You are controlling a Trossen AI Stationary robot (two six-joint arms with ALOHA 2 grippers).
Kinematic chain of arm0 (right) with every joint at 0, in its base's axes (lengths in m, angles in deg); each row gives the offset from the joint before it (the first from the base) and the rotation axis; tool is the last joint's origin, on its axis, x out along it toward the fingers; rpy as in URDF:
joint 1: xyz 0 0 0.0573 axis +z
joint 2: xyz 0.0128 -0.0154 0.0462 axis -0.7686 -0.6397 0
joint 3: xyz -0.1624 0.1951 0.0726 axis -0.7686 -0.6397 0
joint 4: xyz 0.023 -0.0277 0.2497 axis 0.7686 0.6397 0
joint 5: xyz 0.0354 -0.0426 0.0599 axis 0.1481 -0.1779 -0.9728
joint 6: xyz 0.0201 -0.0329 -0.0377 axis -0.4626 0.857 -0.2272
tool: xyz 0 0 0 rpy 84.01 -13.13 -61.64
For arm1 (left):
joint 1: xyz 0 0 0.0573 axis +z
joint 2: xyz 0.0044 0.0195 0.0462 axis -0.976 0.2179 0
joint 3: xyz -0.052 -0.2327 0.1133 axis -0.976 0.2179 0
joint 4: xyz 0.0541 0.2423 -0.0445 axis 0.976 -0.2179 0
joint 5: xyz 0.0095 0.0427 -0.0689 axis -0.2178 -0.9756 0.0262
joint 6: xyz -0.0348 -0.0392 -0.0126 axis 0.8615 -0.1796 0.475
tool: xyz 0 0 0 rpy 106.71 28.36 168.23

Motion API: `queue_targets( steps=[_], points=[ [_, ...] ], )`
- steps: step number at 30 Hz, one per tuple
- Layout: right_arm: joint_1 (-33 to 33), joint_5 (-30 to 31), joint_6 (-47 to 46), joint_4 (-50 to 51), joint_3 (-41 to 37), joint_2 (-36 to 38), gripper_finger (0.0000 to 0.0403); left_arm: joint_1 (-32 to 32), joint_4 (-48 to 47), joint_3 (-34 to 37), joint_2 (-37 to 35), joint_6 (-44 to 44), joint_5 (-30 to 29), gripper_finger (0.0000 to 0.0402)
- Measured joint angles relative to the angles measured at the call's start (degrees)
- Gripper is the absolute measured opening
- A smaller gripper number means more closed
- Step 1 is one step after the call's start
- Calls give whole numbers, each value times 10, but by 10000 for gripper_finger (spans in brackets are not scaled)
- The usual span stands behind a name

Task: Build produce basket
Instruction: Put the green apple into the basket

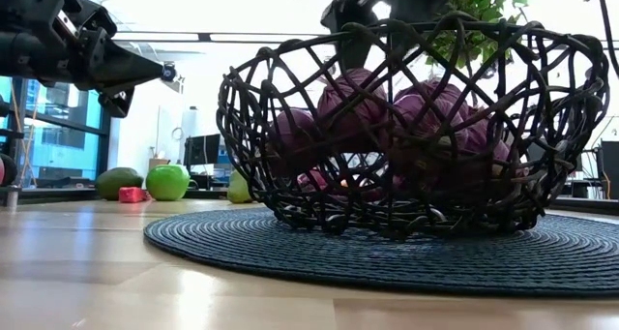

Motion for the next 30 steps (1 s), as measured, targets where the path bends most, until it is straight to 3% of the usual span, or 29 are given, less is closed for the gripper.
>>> queue_targets(
  steps=[8, 17, 23, 27, 30],
  points=[
    [-44, -2, -73, -47, -32, 71, 299, 0, 0, 0, 0, 0, 0, 3],
    [-40, 31, -281, -258, -323, 302, 299, 0, 0, 0, 0, 0, 0, 3],
    [-10, 166, -382, -401, -437, 448, 299, 0, 0, 0, 0, 0, 0, 3],
    [20, 298, -402, -514, -510, 512, 299, 0, 0, 0, 0, 0, 0, 3],
    [34, 346, -390, -602, -567, 539, 299, 0, 0, 0, 0, 0, 0, 3]
  ],
)
